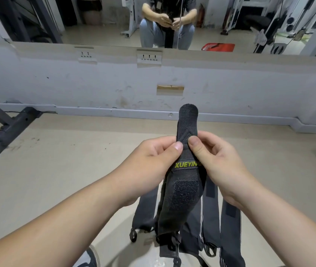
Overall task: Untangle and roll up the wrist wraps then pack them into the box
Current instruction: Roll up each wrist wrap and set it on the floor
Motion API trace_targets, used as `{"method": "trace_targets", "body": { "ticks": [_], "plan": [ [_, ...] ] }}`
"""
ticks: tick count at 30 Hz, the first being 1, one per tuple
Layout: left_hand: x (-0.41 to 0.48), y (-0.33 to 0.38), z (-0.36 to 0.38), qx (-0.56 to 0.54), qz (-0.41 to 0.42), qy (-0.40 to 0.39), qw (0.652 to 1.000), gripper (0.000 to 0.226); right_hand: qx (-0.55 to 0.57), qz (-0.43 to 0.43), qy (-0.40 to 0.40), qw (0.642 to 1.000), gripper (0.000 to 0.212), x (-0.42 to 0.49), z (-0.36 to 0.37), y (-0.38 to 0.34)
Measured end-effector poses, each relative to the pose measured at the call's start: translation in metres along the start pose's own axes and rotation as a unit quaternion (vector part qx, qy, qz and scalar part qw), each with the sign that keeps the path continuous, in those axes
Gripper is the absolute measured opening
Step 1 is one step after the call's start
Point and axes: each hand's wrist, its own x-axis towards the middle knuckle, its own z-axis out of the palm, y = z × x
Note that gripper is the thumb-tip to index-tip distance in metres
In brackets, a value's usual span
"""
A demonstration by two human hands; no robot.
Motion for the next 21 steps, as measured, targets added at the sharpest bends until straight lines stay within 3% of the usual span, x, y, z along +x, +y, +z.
{"method": "trace_targets", "body": {
  "ticks": [6, 12, 17, 21],
  "plan": [
    [-0.002, -0.001, 0.017, 0.004, 0.017, 0.024, 1.000, 0.027, -0.007, 0.018, -0.004, 1.000, 0.049, -0.004, 0.010, 0.005],
    [0.000, -0.008, 0.028, 0.010, 0.012, 0.059, 0.998, 0.026, 0.014, 0.034, -0.001, 0.999, 0.043, -0.006, 0.015, 0.005],
    [0.001, -0.007, 0.024, -0.012, 0.022, 0.113, 0.993, 0.028, 0.102, 0.054, -0.058, 0.992, 0.043, -0.009, 0.020, 0.001],
    [0.005, 0.005, 0.014, -0.073, 0.036, 0.144, 0.986, 0.024, 0.082, 0.116, -0.158, 0.977, 0.039, -0.012, 0.017, 0.004]
  ]
}}
